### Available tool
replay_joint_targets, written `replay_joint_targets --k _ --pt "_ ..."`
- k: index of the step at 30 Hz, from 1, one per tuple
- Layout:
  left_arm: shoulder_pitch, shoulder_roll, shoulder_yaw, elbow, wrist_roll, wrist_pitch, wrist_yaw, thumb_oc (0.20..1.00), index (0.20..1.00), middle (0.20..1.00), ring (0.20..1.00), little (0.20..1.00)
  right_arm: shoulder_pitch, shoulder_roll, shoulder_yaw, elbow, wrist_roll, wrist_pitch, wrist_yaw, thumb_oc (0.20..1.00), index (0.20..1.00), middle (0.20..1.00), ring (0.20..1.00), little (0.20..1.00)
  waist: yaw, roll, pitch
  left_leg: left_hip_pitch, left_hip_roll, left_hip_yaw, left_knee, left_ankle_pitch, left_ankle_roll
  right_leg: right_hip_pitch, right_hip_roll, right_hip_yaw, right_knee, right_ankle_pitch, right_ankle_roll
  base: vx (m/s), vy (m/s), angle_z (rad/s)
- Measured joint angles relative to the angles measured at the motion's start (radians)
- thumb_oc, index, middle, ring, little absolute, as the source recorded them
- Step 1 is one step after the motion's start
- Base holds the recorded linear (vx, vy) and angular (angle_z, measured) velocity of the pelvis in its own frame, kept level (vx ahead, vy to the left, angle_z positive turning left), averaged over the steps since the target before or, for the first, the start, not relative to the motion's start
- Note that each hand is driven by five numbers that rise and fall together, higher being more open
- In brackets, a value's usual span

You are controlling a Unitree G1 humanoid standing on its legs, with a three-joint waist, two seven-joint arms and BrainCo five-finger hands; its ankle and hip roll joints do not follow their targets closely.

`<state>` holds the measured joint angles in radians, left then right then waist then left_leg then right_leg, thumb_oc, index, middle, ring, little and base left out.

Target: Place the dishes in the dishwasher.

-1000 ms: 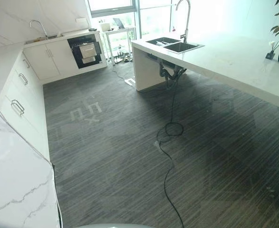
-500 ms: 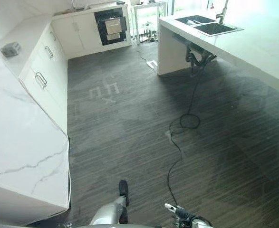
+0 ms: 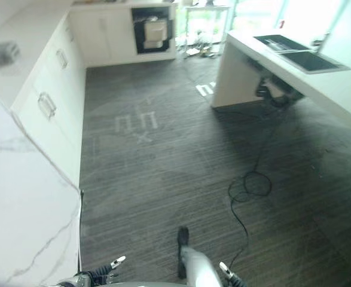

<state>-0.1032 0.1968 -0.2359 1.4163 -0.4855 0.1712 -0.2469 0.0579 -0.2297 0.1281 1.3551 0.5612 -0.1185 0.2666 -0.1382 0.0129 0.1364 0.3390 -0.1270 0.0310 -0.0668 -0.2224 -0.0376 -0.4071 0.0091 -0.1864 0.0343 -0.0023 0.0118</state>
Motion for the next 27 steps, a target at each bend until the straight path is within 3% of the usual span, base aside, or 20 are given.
replay_joint_targets --k 2,3,4,5,6,9,10,12,14,15,16,17,18,19,20,21,22,24,25,27 --pt "0.057 -0.018 0.014 0.001 0.004 0.004 -0.004 1.0 1.0 1.0 1.0 1.0 -0.014 0.006 -0.001 0.014 0.0 0.002 0.0 1.0 1.0 1.0 1.0 1.0 0.014 0.024 -0.007 0.075 -0.001 0.039 0.073 -0.006 -0.01 0.057 0.04 -0.031 0.14 0.046 -0.107 0.56 -0.382 0.16" --pt "0.073 -0.013 0.034 -0.001 0.005 0.002 -0.002 1.0 1.0 1.0 1.0 1.0 -0.024 0.008 0.003 0.016 0.001 0.004 -0.006 1.0 1.0 1.0 1.0 1.0 0.017 0.011 -0.026 0.083 -0.024 0.029 0.175 -0.006 -0.012 0.126 0.038 0.0 0.144 0.086 -0.206 0.51 -0.394 -0.15" --pt "0.075 -0.03 0.05 0.0 0.005 0.001 0.007 1.0 1.0 1.0 1.0 1.0 -0.04 -0.013 0.018 0.009 0.001 0.009 -0.013 1.0 1.0 1.0 1.0 1.0 0.038 0.052 -0.027 0.067 -0.011 0.032 0.301 0.026 -0.029 0.178 0.063 0.03 0.136 0.106 -0.207 0.51 -0.425 -0.19" --pt "0.08 -0.036 0.052 -0.004 0.005 0.003 0.006 1.0 1.0 1.0 1.0 1.0 -0.053 -0.022 0.018 0.01 -0.001 0.015 -0.017 1.0 1.0 1.0 1.0 1.0 0.047 0.057 -0.026 0.035 -0.007 0.033 0.383 0.065 -0.043 0.204 0.071 0.043 0.124 0.093 -0.213 0.34 -0.321 -0.46" --pt "0.085 -0.043 0.083 0.0 0.003 0.002 0.007 1.0 1.0 1.0 1.0 1.0 -0.1 -0.029 0.023 0.007 -0.006 0.022 -0.02 1.0 1.0 1.0 1.0 1.0 0.053 0.058 -0.028 -0.126 0.01 0.09 0.706 0.204 -0.049 0.286 0.068 0.079 0.063 0.074 -0.208 0.3 -0.296 -0.32" --pt "0.095 0.008 0.104 -0.004 -0.017 0.0 0.005 1.0 1.0 1.0 1.0 1.0 -0.165 0.001 0.062 -0.049 -0.017 0.021 -0.014 1.0 1.0 1.0 1.0 1.0 0.071 0.006 -0.028 -0.516 0.136 0.065 1.099 0.207 -0.044 0.435 0.084 0.13 0.056 -0.021 -0.203 0.45 -0.22 -0.56" --pt "0.092 0.045 0.115 -0.032 -0.046 0.003 0.007 1.0 1.0 1.0 1.0 1.0 -0.171 0.013 0.058 -0.05 -0.023 0.023 -0.012 1.0 1.0 1.0 1.0 1.0 0.09 -0.046 -0.021 -0.666 0.131 0.064 0.975 0.172 0.017 0.511 0.057 0.181 0.025 -0.067 -0.179 0.57 -0.026 -0.95" --pt "0.103 0.044 0.114 -0.032 -0.045 0.003 0.008 1.0 1.0 1.0 1.0 1.0 -0.171 0.003 0.069 -0.027 -0.031 0.025 -0.01 1.0 1.0 1.0 1.0 1.0 0.1 -0.05 0.001 -0.678 0.109 0.036 0.604 0.176 0.028 0.618 0.052 0.229 -0.018 -0.103 -0.125 0.54 0.141 -0.98" --pt "0.103 0.044 0.084 -0.017 -0.044 0.004 0.019 1.0 1.0 1.0 1.0 1.0 -0.171 0.004 0.07 0.011 -0.032 0.03 -0.01 1.0 1.0 1.0 1.0 1.0 0.091 -0.04 -0.001 -0.638 0.1 -0.006 0.206 0.231 0.046 0.749 0.042 0.238 -0.092 -0.146 -0.06 0.69 0.186 -0.96" --pt "0.104 0.039 0.081 -0.005 -0.046 0.0 0.022 1.0 1.0 1.0 1.0 1.0 -0.178 0.002 0.069 0.015 -0.036 0.045 -0.01 1.0 1.0 1.0 1.0 1.0 0.111 -0.05 -0.002 -0.599 0.073 -0.149 -0.005 0.252 0.029 0.779 0.011 0.28 -0.105 -0.17 -0.053 0.58 0.159 -1.23" --pt "0.103 0.021 0.107 0.0 -0.051 -0.003 0.028 1.0 1.0 1.0 1.0 1.0 -0.189 -0.004 0.052 0.033 -0.049 0.044 -0.008 1.0 1.0 1.0 1.0 1.0 0.137 -0.032 0.007 -0.583 0.09 -0.246 -0.033 0.248 0.017 0.8 -0.005 0.332 -0.1 -0.183 -0.041 0.54 0.219 -1.57" --pt "0.116 0.004 0.133 -0.002 -0.058 -0.006 0.03 1.0 1.0 1.0 1.0 1.0 -0.186 -0.008 0.049 0.051 -0.053 0.046 -0.008 1.0 1.0 1.0 1.0 1.0 0.163 -0.003 -0.004 -0.553 0.116 -0.253 -0.026 0.231 -0.002 0.822 -0.007 0.365 -0.098 -0.186 -0.036 0.48 0.263 -1.5" --pt "0.13 0.008 0.159 0.001 -0.065 -0.009 0.032 1.0 1.0 1.0 1.0 1.0 -0.17 0.005 0.05 0.054 -0.054 0.044 -0.009 1.0 1.0 1.0 1.0 1.0 0.172 -0.031 -0.002 -0.511 0.097 -0.184 -0.019 0.308 -0.014 0.854 -0.043 0.359 -0.071 -0.197 -0.015 0.47 0.296 -0.92" --pt "0.126 0.019 0.158 0.013 -0.065 -0.014 0.04 1.0 1.0 1.0 1.0 1.0 -0.151 0.017 0.048 0.056 -0.062 0.038 -0.012 1.0 1.0 1.0 1.0 1.0 0.163 -0.04 -0.002 -0.501 0.082 -0.124 0.029 0.316 0.001 0.856 -0.06 0.325 0.004 -0.194 -0.008 0.34 0.256 -0.39" --pt "0.12 0.019 0.155 0.019 -0.065 -0.013 0.043 1.0 1.0 1.0 1.0 1.0 -0.132 0.024 0.049 0.059 -0.069 0.034 -0.024 1.0 1.0 1.0 1.0 1.0 0.151 -0.041 -0.004 -0.462 0.081 -0.094 0.045 0.352 0.053 0.846 -0.07 0.305 0.11 -0.195 0.001 0.3 0.247 -0.12" --pt "0.123 0.02 0.154 0.016 -0.064 -0.013 0.045 1.0 1.0 1.0 1.0 1.0 -0.113 0.031 0.049 0.058 -0.069 0.034 -0.035 1.0 1.0 1.0 1.0 1.0 0.149 -0.039 -0.004 -0.423 0.064 -0.09 0.047 0.382 0.09 0.826 -0.085 0.298 0.206 -0.202 0.041 0.27 0.237 -0.38" --pt "0.123 0.027 0.152 0.016 -0.063 -0.011 0.046 1.0 1.0 1.0 1.0 1.0 -0.093 0.039 0.049 0.059 -0.069 0.034 -0.041 1.0 1.0 1.0 1.0 1.0 0.145 -0.049 -0.01 -0.391 0.046 -0.075 0.048 0.383 0.105 0.807 -0.11 0.291 0.274 -0.239 0.076 0.29 0.259 -0.49" --pt "0.085 0.041 0.112 0.018 -0.061 -0.004 0.046 1.0 1.0 1.0 1.0 1.0 -0.082 0.042 0.05 0.047 -0.069 0.015 -0.048 1.0 1.0 1.0 1.0 1.0 0.122 -0.05 -0.018 -0.353 0.029 -0.065 0.017 0.369 0.147 0.697 -0.102 0.289 0.335 -0.26 0.097 0.25 0.249 -0.31" --pt "0.054 0.045 0.101 0.017 -0.061 0.002 0.045 1.0 1.0 1.0 1.0 1.0 -0.083 0.043 0.05 0.045 -0.07 0.009 -0.054 1.0 1.0 1.0 1.0 1.0 0.114 -0.054 -0.021 -0.343 0.024 -0.052 0.004 0.363 0.156 0.622 -0.102 0.287 0.427 -0.248 0.094 0.21 0.24 -0.2" --pt "0.009 0.044 0.077 0.017 -0.06 0.016 0.039 1.0 1.0 1.0 1.0 1.0 -0.079 0.031 0.049 0.028 -0.07 -0.008 -0.073 1.0 1.0 1.0 1.0 1.0 0.108 -0.035 -0.017 -0.303 0.016 -0.025 -0.003 0.337 0.187 0.513 -0.1 0.31 0.646 -0.122 0.137 0.19 0.217 -0.41"
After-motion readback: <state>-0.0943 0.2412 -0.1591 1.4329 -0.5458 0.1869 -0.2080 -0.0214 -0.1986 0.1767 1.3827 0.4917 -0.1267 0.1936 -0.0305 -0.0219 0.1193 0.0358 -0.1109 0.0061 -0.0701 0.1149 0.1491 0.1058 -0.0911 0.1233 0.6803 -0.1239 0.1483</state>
